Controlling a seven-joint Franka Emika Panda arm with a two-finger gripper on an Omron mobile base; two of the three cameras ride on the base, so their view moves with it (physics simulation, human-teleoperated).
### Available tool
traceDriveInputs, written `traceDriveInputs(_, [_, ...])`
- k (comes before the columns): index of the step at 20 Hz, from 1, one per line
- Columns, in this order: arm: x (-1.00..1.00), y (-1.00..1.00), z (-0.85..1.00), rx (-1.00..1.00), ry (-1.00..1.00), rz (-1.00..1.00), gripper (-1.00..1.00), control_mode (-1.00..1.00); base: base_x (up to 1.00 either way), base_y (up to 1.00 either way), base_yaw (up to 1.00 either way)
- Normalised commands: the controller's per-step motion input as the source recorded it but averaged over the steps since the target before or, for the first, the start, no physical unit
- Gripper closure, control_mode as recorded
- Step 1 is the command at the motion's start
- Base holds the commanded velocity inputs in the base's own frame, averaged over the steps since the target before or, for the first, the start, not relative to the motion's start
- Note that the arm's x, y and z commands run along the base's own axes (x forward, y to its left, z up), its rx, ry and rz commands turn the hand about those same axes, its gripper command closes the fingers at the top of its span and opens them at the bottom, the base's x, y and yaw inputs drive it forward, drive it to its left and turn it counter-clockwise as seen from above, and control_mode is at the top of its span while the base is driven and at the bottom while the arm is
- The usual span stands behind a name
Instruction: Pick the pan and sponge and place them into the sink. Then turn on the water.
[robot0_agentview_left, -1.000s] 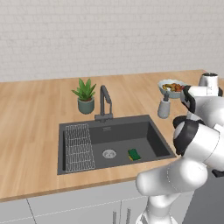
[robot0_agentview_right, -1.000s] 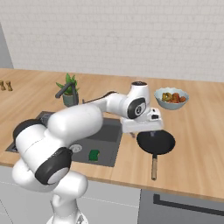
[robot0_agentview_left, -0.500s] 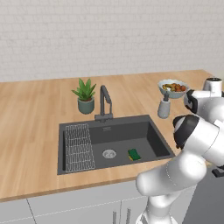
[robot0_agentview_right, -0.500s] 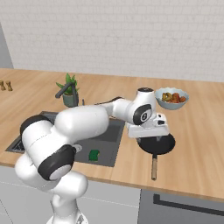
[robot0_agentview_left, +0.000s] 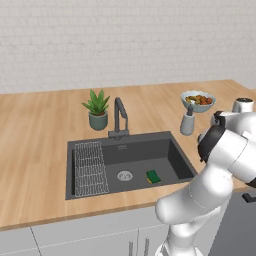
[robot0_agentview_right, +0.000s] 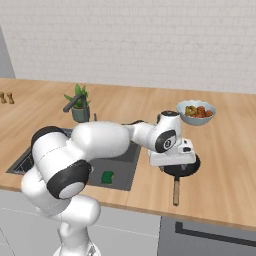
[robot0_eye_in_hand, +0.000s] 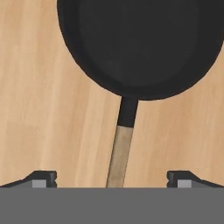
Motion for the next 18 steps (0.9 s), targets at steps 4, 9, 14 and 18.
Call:
traceDriveInputs(4, [0.00,0.00,-0.31,0.00,0.02,0.00,-1.00,-1.00,0.00,0.00,0.00])
traceDriveInputs(9, [0.00,-0.05,-0.27,0.00,0.00,0.00,-1.00,-1.00,0.00,0.00,0.00])
traceDriveInputs(14, [0.00,-0.15,-0.24,0.00,0.00,0.00,-1.00,-1.00,0.00,0.00,0.00])
traceDriveInputs(18, [0.03,-0.10,-0.26,0.00,0.01,0.00,-1.00,-1.00,0.00,0.00,0.00])
